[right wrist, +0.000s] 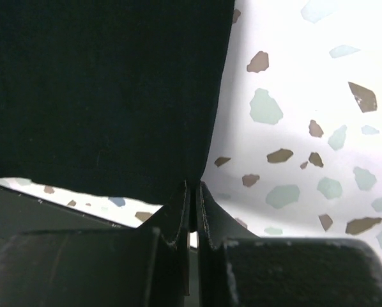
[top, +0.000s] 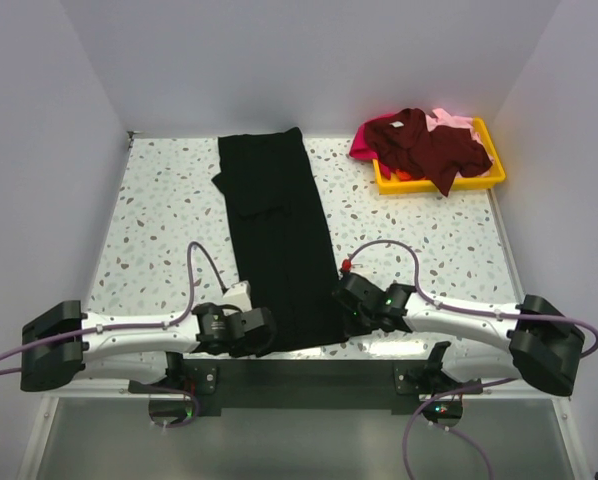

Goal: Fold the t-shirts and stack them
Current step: Fold the tshirt

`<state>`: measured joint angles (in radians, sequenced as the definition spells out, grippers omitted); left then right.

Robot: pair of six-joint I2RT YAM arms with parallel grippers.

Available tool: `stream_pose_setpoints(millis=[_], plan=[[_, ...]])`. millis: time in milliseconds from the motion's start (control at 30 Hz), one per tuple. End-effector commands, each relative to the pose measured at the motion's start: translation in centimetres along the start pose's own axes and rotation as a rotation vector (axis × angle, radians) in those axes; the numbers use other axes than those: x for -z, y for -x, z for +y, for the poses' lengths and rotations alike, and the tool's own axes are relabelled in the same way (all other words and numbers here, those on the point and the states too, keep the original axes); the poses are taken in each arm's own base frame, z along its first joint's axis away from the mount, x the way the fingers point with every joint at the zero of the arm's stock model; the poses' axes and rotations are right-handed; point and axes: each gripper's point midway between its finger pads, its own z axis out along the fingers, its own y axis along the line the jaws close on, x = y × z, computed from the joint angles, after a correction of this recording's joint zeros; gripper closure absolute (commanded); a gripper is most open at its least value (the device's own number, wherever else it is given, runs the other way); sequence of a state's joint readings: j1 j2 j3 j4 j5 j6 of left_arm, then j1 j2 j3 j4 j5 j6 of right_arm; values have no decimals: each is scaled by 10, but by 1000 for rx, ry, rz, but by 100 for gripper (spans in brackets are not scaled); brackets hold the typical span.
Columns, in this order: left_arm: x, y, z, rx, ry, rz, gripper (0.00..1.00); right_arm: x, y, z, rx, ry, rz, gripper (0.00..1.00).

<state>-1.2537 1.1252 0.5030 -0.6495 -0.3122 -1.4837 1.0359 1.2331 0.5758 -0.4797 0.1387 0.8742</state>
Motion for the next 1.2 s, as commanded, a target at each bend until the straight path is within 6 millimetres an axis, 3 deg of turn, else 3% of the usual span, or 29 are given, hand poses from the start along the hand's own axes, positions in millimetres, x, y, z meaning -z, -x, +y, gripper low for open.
stream_pose_setpoints(millis=[0, 167, 367, 533, 667, 833, 1167], plan=[[14, 3, 15, 5, 45, -5, 100, 22, 16, 13, 10, 29, -35, 100], [26, 21, -11, 45, -61, -56, 100, 27, 39, 22, 46, 10, -74, 100], [20, 48, -30, 50, -119, -102, 100, 24, 81, 34, 41, 19, -108, 100], [15, 90, -30, 46, -106, -175, 100, 15, 109, 32, 52, 24, -109, 100], [13, 123, -44, 50, -131, -225, 100, 6, 132, 30, 49, 22, -107, 100], [6, 154, -44, 67, -107, -251, 100, -9, 152, 29, 42, 22, -86, 100], [-3, 211, -27, 164, -63, -336, 100, -25, 226, 30, 44, 11, -114, 100]])
